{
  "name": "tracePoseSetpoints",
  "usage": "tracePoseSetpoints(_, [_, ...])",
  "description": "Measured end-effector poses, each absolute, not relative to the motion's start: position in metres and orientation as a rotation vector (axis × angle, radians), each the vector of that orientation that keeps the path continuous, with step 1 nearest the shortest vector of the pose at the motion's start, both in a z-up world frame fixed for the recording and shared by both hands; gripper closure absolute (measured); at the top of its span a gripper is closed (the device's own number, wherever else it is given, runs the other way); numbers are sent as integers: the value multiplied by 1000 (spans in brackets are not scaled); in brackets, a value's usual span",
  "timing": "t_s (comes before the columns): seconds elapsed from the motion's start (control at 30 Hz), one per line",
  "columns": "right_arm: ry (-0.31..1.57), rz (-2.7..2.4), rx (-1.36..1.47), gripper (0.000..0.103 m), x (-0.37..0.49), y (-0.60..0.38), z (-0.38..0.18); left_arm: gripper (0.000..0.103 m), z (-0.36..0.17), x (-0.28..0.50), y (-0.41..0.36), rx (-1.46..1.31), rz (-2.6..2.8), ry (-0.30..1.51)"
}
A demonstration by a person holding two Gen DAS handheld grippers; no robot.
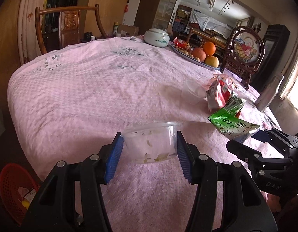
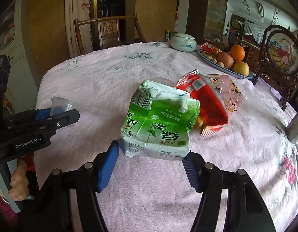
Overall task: Collect trash
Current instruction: 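Carry the clear container over the red basket and open the left tool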
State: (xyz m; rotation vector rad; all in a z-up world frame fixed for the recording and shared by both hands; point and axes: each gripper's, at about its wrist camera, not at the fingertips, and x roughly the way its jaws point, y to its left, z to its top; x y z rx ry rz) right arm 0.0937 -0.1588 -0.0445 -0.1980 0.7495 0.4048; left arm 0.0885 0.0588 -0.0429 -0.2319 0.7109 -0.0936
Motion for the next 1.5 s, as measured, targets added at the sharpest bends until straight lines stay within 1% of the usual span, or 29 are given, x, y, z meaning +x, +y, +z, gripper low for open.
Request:
tracePoseSetpoints(0.4, [582,407,-183,40,60,-168,-9,49,-32,83,53,-204,-102,682])
tracePoseSetpoints(0.6, [550,377,-133,40,59,-188,6,49,-20,76,56,-223,-123,658])
tracePoseSetpoints(0.83, [567,368,-124,40,61,-190,2,49,7,62,88,-242,-70,592])
tracePoseSetpoints(0.97, [559,376,-137,40,57,-185,1,49,6,43,121,-226,28,579])
tracePoseSetpoints(1.13, [559,378,-148,40,55,-180,-1,49,-16,7,182,-266,185,601])
tracePoseSetpoints(1.4, [553,384,-142,40,50,-169,-1,49,-94,-52,290,-464,405,722])
tracePoseSetpoints(1.43, [551,385,-136,40,49,-168,-1,48,-104,-57,300,-483,436,741])
tracePoseSetpoints(1.47, [549,389,-128,40,48,-165,0,44,-112,-61,308,-500,463,759])
tracePoseSetpoints(1.5, [548,396,-116,40,47,-162,1,34,-120,-65,316,-520,487,771])
